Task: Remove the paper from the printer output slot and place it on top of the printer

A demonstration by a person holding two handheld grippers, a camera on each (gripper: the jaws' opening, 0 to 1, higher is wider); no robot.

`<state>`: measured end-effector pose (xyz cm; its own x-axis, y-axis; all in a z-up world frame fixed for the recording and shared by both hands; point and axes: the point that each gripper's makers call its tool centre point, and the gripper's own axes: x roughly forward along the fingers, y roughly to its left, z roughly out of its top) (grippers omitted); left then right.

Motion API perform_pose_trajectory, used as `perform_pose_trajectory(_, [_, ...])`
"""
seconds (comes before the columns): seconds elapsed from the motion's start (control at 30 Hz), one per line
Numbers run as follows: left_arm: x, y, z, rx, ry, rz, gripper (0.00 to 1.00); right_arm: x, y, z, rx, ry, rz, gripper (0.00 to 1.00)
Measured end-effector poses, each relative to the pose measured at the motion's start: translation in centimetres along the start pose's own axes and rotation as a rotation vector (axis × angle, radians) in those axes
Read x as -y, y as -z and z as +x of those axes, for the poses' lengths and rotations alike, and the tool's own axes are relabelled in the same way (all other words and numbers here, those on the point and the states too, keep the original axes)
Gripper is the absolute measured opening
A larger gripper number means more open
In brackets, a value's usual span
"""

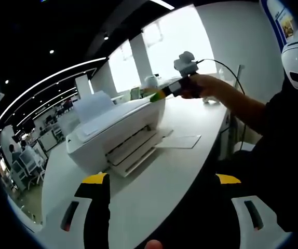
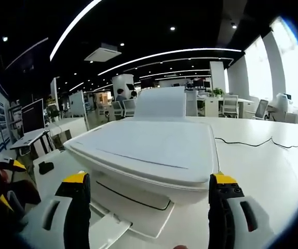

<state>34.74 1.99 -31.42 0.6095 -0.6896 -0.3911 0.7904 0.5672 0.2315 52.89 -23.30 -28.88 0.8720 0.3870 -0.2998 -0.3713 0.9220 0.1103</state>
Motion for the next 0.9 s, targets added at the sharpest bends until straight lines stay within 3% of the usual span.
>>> perform_pose_trajectory(0.9, [0.1,0.0,0.1,0.000,0.002,0.001,0.84,-1.0,0.8,-1.5,-0.015,-0.015,-0.047,0.90])
